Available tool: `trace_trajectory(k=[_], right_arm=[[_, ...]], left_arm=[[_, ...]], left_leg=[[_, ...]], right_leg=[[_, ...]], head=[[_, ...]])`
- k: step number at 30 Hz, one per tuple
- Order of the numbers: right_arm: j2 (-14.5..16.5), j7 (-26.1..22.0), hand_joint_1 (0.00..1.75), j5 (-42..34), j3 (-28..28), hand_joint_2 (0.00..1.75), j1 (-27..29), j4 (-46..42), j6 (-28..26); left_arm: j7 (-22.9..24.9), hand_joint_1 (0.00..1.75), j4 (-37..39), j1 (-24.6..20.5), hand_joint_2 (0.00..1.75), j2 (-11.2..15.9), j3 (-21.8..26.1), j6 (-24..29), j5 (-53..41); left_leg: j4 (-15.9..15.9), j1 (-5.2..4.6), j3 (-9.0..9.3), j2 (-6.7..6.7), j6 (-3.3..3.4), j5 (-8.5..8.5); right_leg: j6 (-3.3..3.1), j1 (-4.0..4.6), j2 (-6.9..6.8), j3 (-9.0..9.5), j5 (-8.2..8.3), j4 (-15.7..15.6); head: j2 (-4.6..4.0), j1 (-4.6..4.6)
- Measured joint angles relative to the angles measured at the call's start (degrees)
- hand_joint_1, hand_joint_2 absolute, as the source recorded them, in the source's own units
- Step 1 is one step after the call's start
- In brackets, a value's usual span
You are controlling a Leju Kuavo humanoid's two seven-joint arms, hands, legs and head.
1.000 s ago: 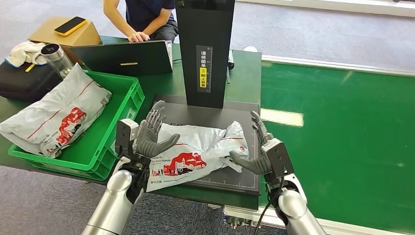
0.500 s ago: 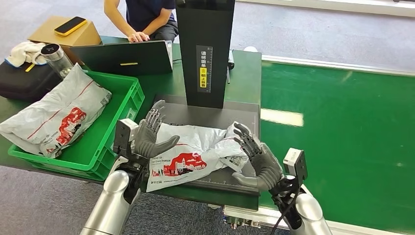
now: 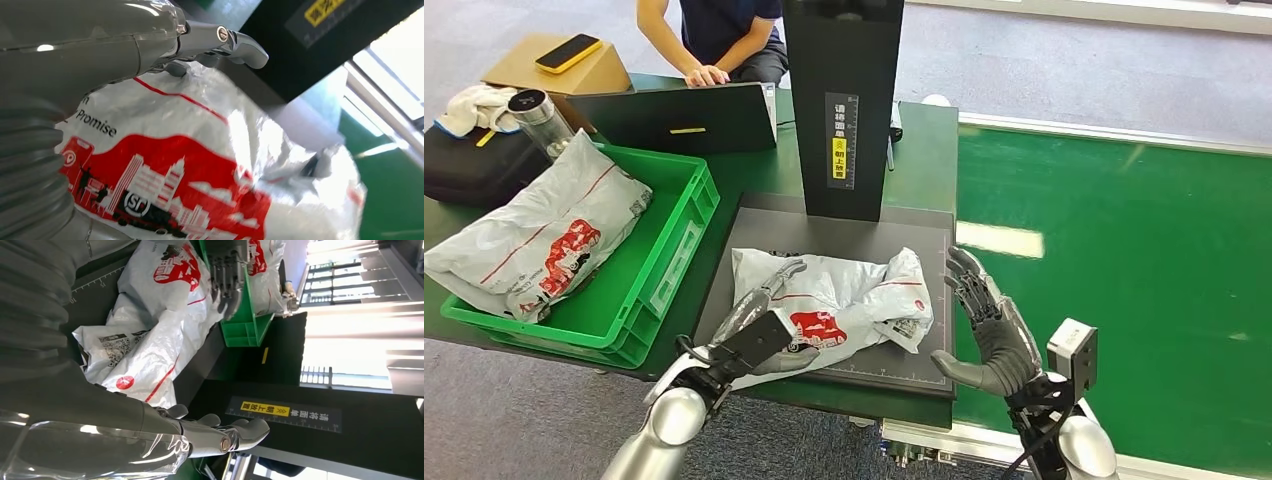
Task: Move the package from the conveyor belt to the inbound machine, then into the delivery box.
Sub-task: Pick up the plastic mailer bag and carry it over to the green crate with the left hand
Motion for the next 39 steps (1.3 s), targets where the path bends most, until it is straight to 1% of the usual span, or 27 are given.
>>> trace_trajectory(k=[2,6,12,13,16,17,22,33,36,39], right_arm=[[0.3,0.0,0.0,0.3,-0.3,1.75,0.2,-0.3,0.0],[0.9,0.0,0.0,1.3,-0.6,1.75,0.9,-1.0,-0.3],[2.4,-0.1,0.0,3.0,-0.8,1.75,1.0,-1.1,-0.3],[2.6,-0.1,0.0,3.2,-0.9,1.75,1.0,-1.1,-0.3],[3.1,-0.1,0.0,3.8,-1.0,1.75,1.0,-1.1,-0.3],[3.3,-0.1,0.0,3.9,-1.1,1.75,1.0,-1.1,-0.3],[3.8,0.3,0.0,4.2,-1.4,1.75,1.2,-1.2,-0.3],[4.2,0.6,0.0,4.7,-1.6,1.75,1.7,-1.3,-0.1],[4.3,0.7,0.0,4.7,-1.6,1.75,1.9,-1.3,-0.1],[4.3,0.7,0.0,4.7,-1.6,1.75,2.5,-1.7,-0.1]], left_arm=[[2.4,0.0,0.8,-0.5,1.75,0.2,-1.8,1.3,-4.4],[8.7,0.0,4.3,-2.6,1.75,0.3,-5.4,6.0,-13.1],[15.9,0.0,13.3,-7.0,1.75,-0.2,-9.5,7.6,-21.0],[16.7,0.38,14.7,-7.7,1.75,-0.4,-10.0,7.8,-21.8],[18.7,1.68,18.4,-9.7,1.75,-1.0,-10.8,9.0,-23.2],[19.2,1.75,19.4,-10.1,1.75,-1.1,-10.8,9.5,-23.5],[19.6,1.75,21.9,-11.6,1.75,-1.6,-10.9,10.6,-24.3],[18.0,1.75,22.9,-13.0,1.75,-1.7,-10.7,10.8,-24.7],[17.1,1.75,23.1,-12.7,1.75,-1.7,-10.4,12.2,-24.4],[15.4,1.75,22.8,-11.9,1.75,-1.7,-9.5,15.2,-23.6]], left_leg=[[0.0,0.0,0.01,0.0,0.0,0.0],[0.0,0.0,0.01,0.0,0.0,0.0],[0.0,0.0,0.09,0.0,0.0,0.0],[0.0,0.0,0.14,-0.01,0.0,0.0],[0.0,0.0,0.35,-0.05,0.01,-0.02],[0.0,0.0,0.43,-0.05,0.0,-0.03],[0.0,0.0,0.65,-0.03,0.01,-0.04],[0.0,-0.01,0.95,-0.03,-0.01,-0.06],[0.0,-0.01,0.95,-0.03,-0.02,-0.07],[0.0,-0.01,0.92,-0.01,-0.02,-0.08]], right_leg=[[0.0,0.0,0.0,0.0,0.0,0.0],[0.0,0.0,0.0,0.01,0.0,0.0],[0.0,0.0,0.0,0.1,0.0,0.0],[0.0,0.0,-0.02,0.16,-0.01,0.0],[0.01,0.0,-0.05,0.37,-0.03,0.0],[0.02,0.0,-0.04,0.43,-0.03,0.0],[0.02,0.01,-0.03,0.59,-0.03,0.0],[0.03,0.01,-0.04,0.97,-0.05,0.0],[0.03,0.01,-0.03,0.97,-0.06,0.0],[0.03,0.0,-0.01,0.92,-0.06,0.0]], head=[[0.01,0.0],[0.0,-0.01],[0.0,-0.01],[0.0,-0.01],[0.01,0.0],[0.0,-0.01],[0.01,0.0],[0.0,0.0],[0.0,0.0],[0.01,0.01]])
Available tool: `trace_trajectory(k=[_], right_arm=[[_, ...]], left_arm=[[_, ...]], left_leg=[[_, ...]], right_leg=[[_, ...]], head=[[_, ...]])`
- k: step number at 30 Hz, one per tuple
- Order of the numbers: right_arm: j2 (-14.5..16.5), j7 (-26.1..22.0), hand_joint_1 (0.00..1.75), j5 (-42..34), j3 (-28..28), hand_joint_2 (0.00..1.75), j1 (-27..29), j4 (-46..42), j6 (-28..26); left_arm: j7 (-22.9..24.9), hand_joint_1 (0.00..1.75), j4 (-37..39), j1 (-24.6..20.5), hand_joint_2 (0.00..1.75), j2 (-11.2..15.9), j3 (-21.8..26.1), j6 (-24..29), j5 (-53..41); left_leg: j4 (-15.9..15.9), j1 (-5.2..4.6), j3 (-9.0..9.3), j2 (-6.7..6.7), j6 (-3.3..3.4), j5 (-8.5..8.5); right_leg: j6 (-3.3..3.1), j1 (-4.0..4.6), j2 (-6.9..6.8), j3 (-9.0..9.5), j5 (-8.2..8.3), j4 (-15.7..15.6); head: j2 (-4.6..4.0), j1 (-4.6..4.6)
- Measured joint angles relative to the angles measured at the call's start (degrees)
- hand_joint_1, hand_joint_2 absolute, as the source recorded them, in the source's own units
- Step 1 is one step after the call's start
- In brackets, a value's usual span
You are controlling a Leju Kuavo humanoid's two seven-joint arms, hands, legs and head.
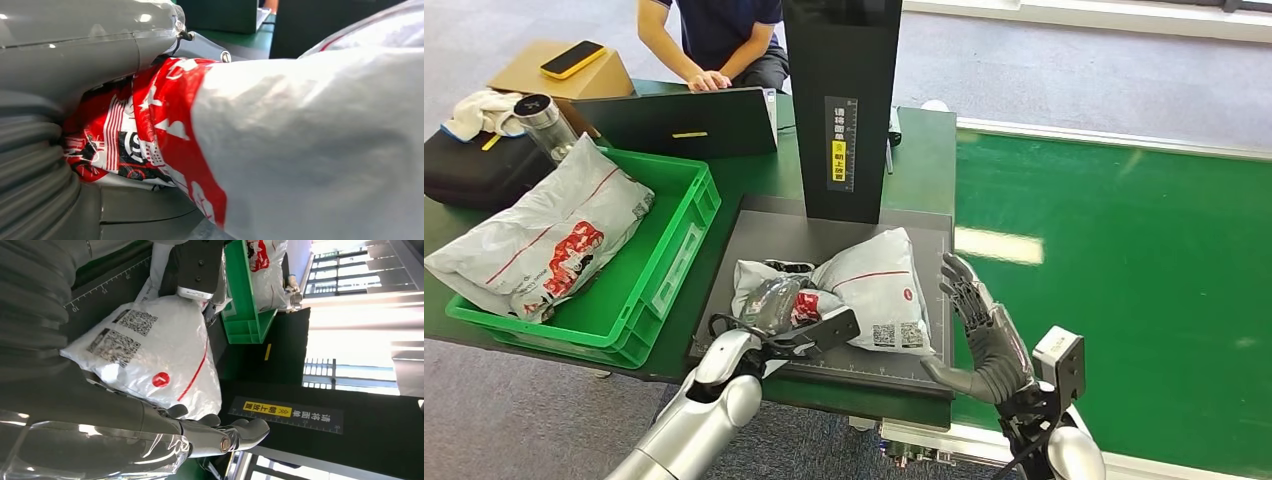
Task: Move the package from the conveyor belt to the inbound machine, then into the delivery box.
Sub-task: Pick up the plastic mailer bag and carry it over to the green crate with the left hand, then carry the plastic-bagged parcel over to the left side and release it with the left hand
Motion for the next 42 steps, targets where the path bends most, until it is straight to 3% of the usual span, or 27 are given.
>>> trace_trajectory(k=[11,18,23,29,32,34,37,40,42], right_arm=[[0.3,1.0,0.0,-0.7,-0.3,1.75,1.0,-1.2,0.2],[0.3,2.7,0.0,-1.7,-0.3,1.75,1.0,-2.5,-0.2],[0.3,3.1,0.0,-2.1,-0.3,1.75,1.0,-3.1,-0.4],[0.3,3.0,0.0,-2.2,-0.3,1.75,1.0,-3.1,-1.0],[0.3,2.7,0.0,-2.0,-0.3,1.75,1.0,-3.1,-1.2],[0.3,2.4,0.0,-1.8,-0.2,1.75,1.0,-3.1,-1.3],[0.3,2.2,0.0,-1.8,-0.1,1.75,0.3,-3.0,-1.4],[0.3,2.0,0.0,-1.8,0.0,1.75,-0.8,-2.5,-1.6],[0.3,1.9,0.0,-1.7,0.0,1.75,-1.2,-2.0,-1.6]], left_arm=[[-4.8,1.75,-8.1,5.5,1.75,0.3,6.5,12.4,3.7],[-7.4,1.75,-18.9,8.0,1.75,0.3,13.3,27.6,6.8],[-7.6,1.75,-27.4,9.4,1.75,0.0,18.6,36.8,2.6],[-9.3,1.75,-33.8,10.6,1.75,-1.5,25.0,37.7,-3.4],[-9.4,1.75,-36.0,10.0,1.75,-3.0,30.6,37.8,-8.9],[-5.1,1.75,-35.7,8.4,1.75,-3.1,34.7,37.6,-12.9],[7.1,1.75,-31.6,4.2,1.75,-1.1,38.6,35.3,-20.0],[19.2,1.75,-24.0,-0.7,1.75,2.3,39.0,29.3,-26.2],[24.5,1.75,-18.0,-3.6,1.75,4.3,38.1,26.6,-27.4]], left_leg=[[0.0,0.01,-0.49,0.07,-0.01,0.01],[0.0,0.01,-0.79,0.05,-0.01,0.01],[0.0,0.01,-0.82,0.07,-0.01,0.0],[0.0,0.01,-0.82,0.04,0.0,0.0],[0.0,0.01,-0.81,0.06,0.0,0.01],[0.0,0.01,-0.8,0.05,0.01,0.02],[0.0,0.07,-0.79,0.0,0.02,0.06],[0.0,0.13,-0.77,-0.04,-0.02,0.11],[0.0,0.14,-0.77,-0.01,-0.04,0.13]], right_leg=[[0.0,0.0,0.06,-0.53,0.01,0.0],[0.0,0.0,0.04,-0.78,0.0,0.0],[0.01,0.0,0.07,-0.82,0.0,0.0],[0.01,0.0,0.04,-0.8,0.0,0.0],[0.02,0.0,0.06,-0.79,0.01,0.0],[0.02,0.0,0.05,-0.79,0.01,0.0],[0.02,0.01,-0.02,-0.77,0.01,0.0],[-0.01,0.03,-0.06,-0.73,0.03,0.0],[-0.04,0.07,-0.03,-0.73,0.05,0.0]], head=[[0.01,-0.02],[0.0,-0.01],[0.0,-0.01],[0.0,-0.01],[0.0,0.0],[0.0,-0.02],[0.0,-0.02],[0.0,-0.02],[-0.01,-0.02]])
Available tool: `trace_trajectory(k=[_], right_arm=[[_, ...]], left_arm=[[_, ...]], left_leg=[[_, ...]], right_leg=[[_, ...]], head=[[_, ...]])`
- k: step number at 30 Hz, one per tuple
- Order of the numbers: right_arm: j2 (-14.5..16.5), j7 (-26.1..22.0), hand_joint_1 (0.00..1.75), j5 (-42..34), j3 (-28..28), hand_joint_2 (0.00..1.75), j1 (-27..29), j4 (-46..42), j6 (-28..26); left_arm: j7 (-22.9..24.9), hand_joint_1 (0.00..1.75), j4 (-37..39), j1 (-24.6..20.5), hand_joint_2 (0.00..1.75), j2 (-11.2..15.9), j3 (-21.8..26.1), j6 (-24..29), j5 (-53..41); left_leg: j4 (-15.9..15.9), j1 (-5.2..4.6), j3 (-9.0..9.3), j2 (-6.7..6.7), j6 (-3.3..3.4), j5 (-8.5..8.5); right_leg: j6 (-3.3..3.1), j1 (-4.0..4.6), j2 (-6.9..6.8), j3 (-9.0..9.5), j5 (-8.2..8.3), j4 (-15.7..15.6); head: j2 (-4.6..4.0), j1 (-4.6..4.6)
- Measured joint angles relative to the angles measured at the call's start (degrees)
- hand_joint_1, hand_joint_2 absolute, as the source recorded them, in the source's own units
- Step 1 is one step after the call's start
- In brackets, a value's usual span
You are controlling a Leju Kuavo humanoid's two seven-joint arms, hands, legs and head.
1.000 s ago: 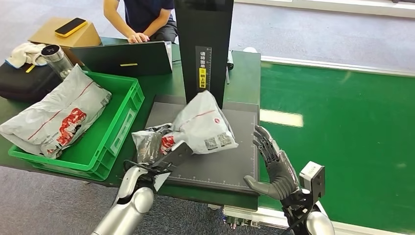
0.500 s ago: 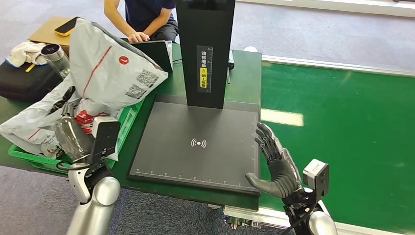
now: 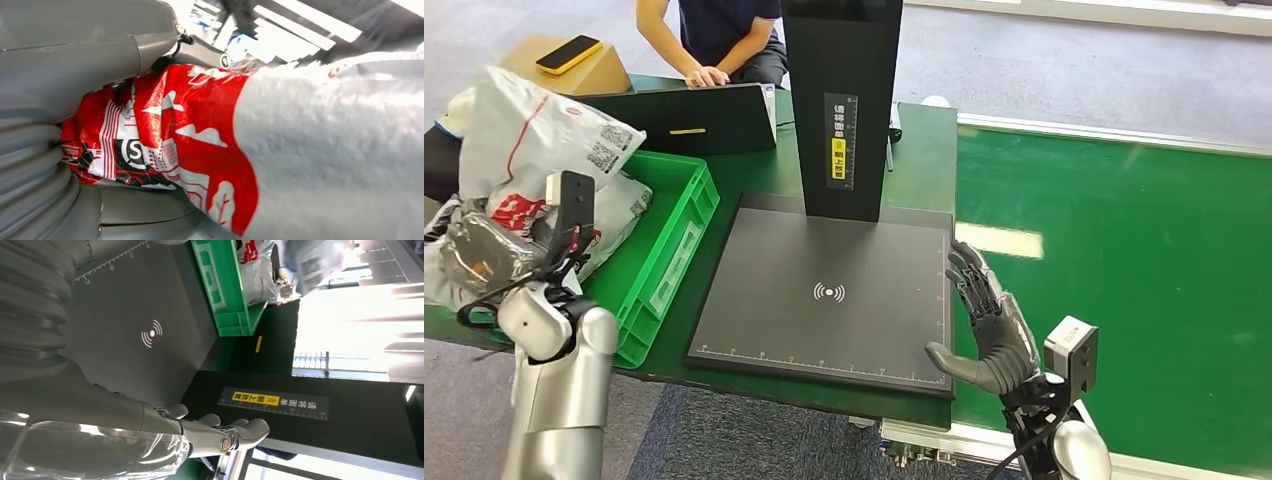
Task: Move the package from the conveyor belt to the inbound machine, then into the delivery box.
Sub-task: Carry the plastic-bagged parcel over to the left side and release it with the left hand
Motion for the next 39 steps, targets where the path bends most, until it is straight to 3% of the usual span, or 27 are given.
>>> trace_trajectory(k=[3,9,13,14,17,21,26,30,36,39], right_arm=[[0.0,-0.2,0.0,0.2,0.1,1.75,-0.3,0.8,-0.1],[0.0,-0.6,0.0,0.6,0.2,1.75,-0.4,1.3,-0.2],[0.0,-0.7,0.0,0.6,0.2,1.75,0.2,0.7,-0.2],[0.0,-0.7,0.0,0.6,0.2,1.75,0.4,0.6,-0.2],[-0.1,-0.6,0.0,0.5,0.2,1.75,0.9,0.1,-0.1],[-0.3,-0.1,0.0,0.3,0.2,1.75,1.3,0.1,-0.1],[-0.6,0.3,0.0,-0.5,0.2,1.75,1.4,-0.1,-0.1],[-0.9,0.7,0.0,-1.0,0.3,1.75,1.4,-0.4,-0.2],[-1.0,1.0,0.0,-1.4,0.5,1.75,1.5,-0.9,-0.5],[-1.3,1.0,0.0,-1.6,0.7,1.75,1.5,-0.9,-0.9]], left_arm=[[3.3,1.75,8.2,-3.6,1.75,2.1,-1.8,-2.5,-0.3],[3.7,1.75,21.7,-10.0,1.75,4.2,-3.3,-8.0,-0.5],[5.3,0.07,27.4,-12.5,1.75,5.3,-4.3,-8.1,-0.6],[5.5,0.0,28.4,-12.8,1.75,5.6,-4.6,-7.9,-0.6],[6.2,0.0,30.7,-13.2,1.75,6.6,-5.1,-5.2,-0.6],[6.4,0.0,32.3,-13.1,0.0,8.2,-5.2,1.8,-0.6],[6.1,0.0,32.7,-12.8,0.0,9.3,-4.7,8.9,-0.6],[4.3,0.0,30.7,-11.4,0.0,9.3,-3.2,11.2,0.1],[-7.2,0.0,16.6,-6.6,0.0,7.3,3.0,11.3,3.9],[-17.6,0.0,10.2,-5.5,0.0,4.5,7.9,11.3,9.1]], left_leg=[[0.0,-0.01,-0.02,0.02,0.0,0.0],[0.0,-0.03,-0.12,0.02,0.02,-0.02],[0.0,-0.05,-0.14,0.02,0.02,-0.03],[0.0,-0.05,-0.14,0.03,0.02,-0.04],[0.0,-0.04,-0.14,0.08,0.01,-0.04],[0.0,-0.01,-0.14,0.14,0.01,-0.05],[0.0,0.01,-0.14,0.13,0.0,-0.05],[0.0,0.01,-0.14,0.17,0.0,-0.05],[0.0,-0.01,-0.17,0.23,0.03,-0.07],[0.0,-0.02,-0.18,0.22,0.04,-0.07]], right_leg=[[-0.01,0.01,0.03,-0.01,0.01,0.0],[0.0,-0.02,0.04,-0.08,0.01,0.0],[0.0,-0.03,0.04,-0.1,0.0,-0.1],[0.0,-0.03,0.05,-0.1,0.0,-0.1],[0.0,-0.03,0.1,-0.11,0.0,-0.1],[0.0,-0.03,0.15,-0.13,0.0,-0.1],[-0.01,-0.01,0.15,-0.13,0.0,-0.1],[-0.01,-0.02,0.2,-0.15,0.0,-0.1],[0.0,-0.03,0.27,-0.19,0.0,-0.1],[0.0,-0.03,0.26,-0.19,0.01,-0.1]], head=[[0.01,0.02],[0.02,0.02],[0.0,0.02],[0.0,0.02],[0.0,0.01],[0.0,0.01],[0.0,0.01],[0.01,0.01],[0.0,0.0],[0.01,0.01]])
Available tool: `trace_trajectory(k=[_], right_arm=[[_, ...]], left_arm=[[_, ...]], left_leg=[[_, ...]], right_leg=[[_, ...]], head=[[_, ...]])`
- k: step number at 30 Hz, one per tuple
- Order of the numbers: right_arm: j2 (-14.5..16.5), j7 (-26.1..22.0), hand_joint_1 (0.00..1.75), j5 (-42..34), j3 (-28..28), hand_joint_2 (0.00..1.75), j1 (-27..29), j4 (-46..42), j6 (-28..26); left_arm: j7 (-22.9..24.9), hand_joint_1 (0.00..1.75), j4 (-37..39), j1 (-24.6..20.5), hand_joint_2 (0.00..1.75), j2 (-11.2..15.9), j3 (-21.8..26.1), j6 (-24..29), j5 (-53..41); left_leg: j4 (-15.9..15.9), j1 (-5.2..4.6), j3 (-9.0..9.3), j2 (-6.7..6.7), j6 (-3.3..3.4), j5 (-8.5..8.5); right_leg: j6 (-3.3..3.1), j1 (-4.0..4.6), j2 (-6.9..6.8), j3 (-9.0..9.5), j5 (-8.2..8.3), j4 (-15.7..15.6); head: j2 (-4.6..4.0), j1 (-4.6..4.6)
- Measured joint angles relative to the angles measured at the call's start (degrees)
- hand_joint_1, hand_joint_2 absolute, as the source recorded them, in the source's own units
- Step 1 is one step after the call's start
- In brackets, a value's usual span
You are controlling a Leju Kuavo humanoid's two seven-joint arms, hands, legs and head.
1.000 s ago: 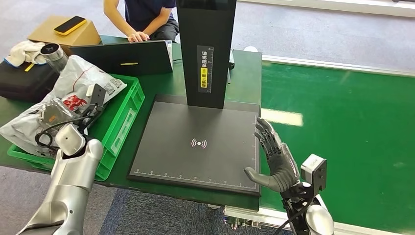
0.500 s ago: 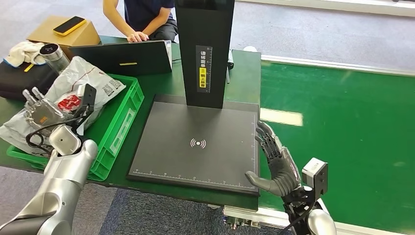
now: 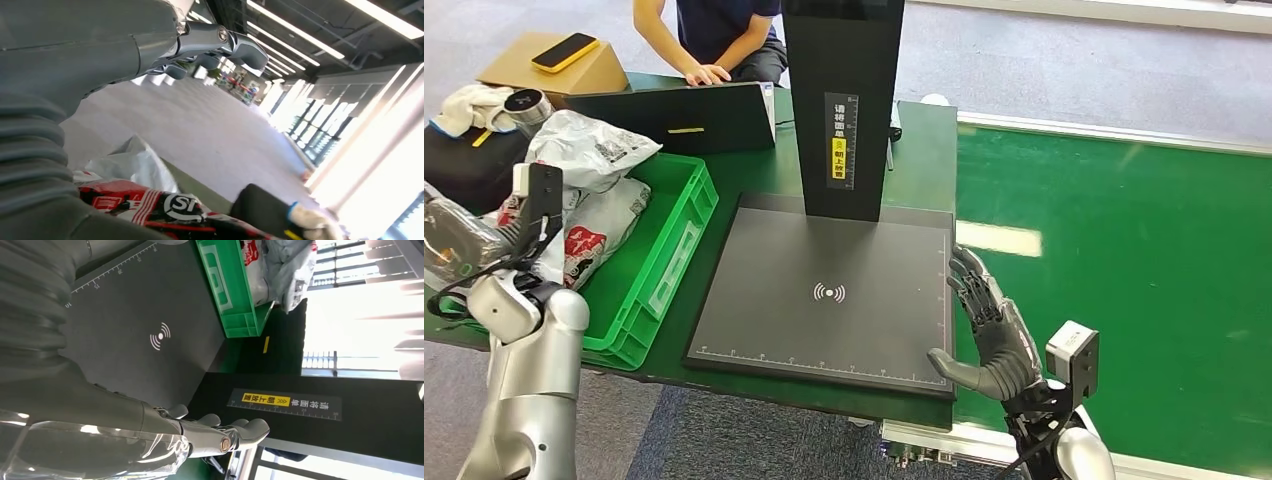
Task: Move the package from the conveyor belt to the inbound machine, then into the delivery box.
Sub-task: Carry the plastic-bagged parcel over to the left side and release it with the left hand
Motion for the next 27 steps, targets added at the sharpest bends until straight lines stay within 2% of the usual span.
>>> trace_trajectory(k=[3,4,6,8,11,14,15,17,22,25,27], right_arm=[[-0.2,-0.1,0.0,-0.4,0.2,1.75,0.0,-0.1,-0.5],[-0.2,-0.1,0.0,-0.5,0.2,1.75,0.0,-0.2,-0.6],[-0.4,-0.2,0.0,-0.5,0.3,1.75,0.0,-0.2,-0.8],[-0.5,-0.4,0.0,-0.6,0.4,1.75,0.0,-0.2,-1.2],[-0.7,-0.6,0.0,-0.6,0.5,1.75,-0.2,-0.2,-1.5],[-0.9,-0.8,0.0,-0.6,0.5,1.75,-0.4,-0.1,-1.4],[-1.0,-0.9,0.0,-0.5,0.6,1.75,-0.5,-0.1,-1.4],[-1.1,-0.9,0.0,-0.5,0.6,1.75,-0.7,-0.1,-1.4],[-1.2,-0.9,0.0,-0.5,0.6,1.75,-0.9,-0.1,-1.4],[-1.2,-1.0,0.0,-0.5,0.6,1.75,-0.8,-0.1,-1.4],[-1.2,-1.2,0.0,-0.5,0.6,1.75,-0.8,-0.1,-1.4]], left_arm=[[-17.2,0.0,-4.4,-0.5,0.0,-4.1,7.7,0.0,9.2],[-21.5,0.0,-5.1,-0.9,0.0,-5.3,10.3,0.0,11.6],[-25.9,0.0,-5.9,-1.4,0.0,-7.6,14.9,0.0,13.6],[-24.9,0.0,-6.0,-1.6,0.0,-9.1,17.1,-0.1,11.8],[-17.5,0.0,-3.1,-2.2,0.0,-9.5,16.8,-0.3,7.9],[-7.3,0.0,1.9,-2.9,0.0,-8.7,13.5,-2.2,3.2],[-5.0,0.0,3.4,-3.1,0.0,-8.4,12.1,-2.8,2.4],[-3.5,0.0,5.7,-3.3,0.0,-7.9,9.8,-3.3,2.0],[-4.1,0.0,8.9,-3.7,0.0,-7.1,7.1,-3.6,3.4],[-11.6,0.0,9.3,-3.7,0.0,-7.1,6.9,-5.1,14.4],[-18.6,0.0,8.8,-3.5,0.0,-7.4,6.5,-10.0,26.8]], left_leg=[[0.0,-0.03,0.02,-0.02,0.01,0.0],[0.0,-0.04,0.04,-0.02,0.01,0.0],[0.0,-0.04,0.06,-0.02,0.01,0.0],[0.0,-0.04,0.07,-0.08,0.02,0.0],[0.0,-0.04,0.08,-0.14,0.02,0.0],[0.0,-0.03,0.09,-0.14,0.02,0.01],[0.0,-0.03,0.09,-0.13,0.02,0.01],[0.0,-0.04,0.09,-0.11,0.02,0.01],[0.0,-0.04,0.08,-0.11,0.03,0.0],[0.0,-0.04,0.08,-0.11,0.03,-0.01],[0.0,-0.04,0.08,-0.12,0.03,-0.01]], right_leg=[[0.01,-0.01,-0.01,0.04,0.01,0.0],[0.01,-0.01,-0.01,0.05,0.01,0.0],[0.02,-0.01,-0.02,0.07,0.01,0.0],[0.02,-0.01,-0.09,0.1,0.01,0.0],[0.02,-0.01,-0.17,0.13,0.01,0.0],[0.02,-0.01,-0.17,0.15,0.02,0.0],[0.02,0.0,-0.16,0.16,0.02,0.0],[0.02,0.0,-0.14,0.15,0.02,0.0],[0.02,0.0,-0.13,0.13,0.01,0.0],[0.02,0.0,-0.13,0.12,0.01,0.0],[0.02,-0.01,-0.14,0.12,0.01,0.0]], head=[[-0.01,0.01],[-0.01,-0.01],[-0.01,0.01],[0.01,0.01],[0.01,0.01],[0.0,-0.01],[0.0,0.0],[0.0,0.01],[0.01,0.0],[0.0,-0.01],[0.0,0.0]])
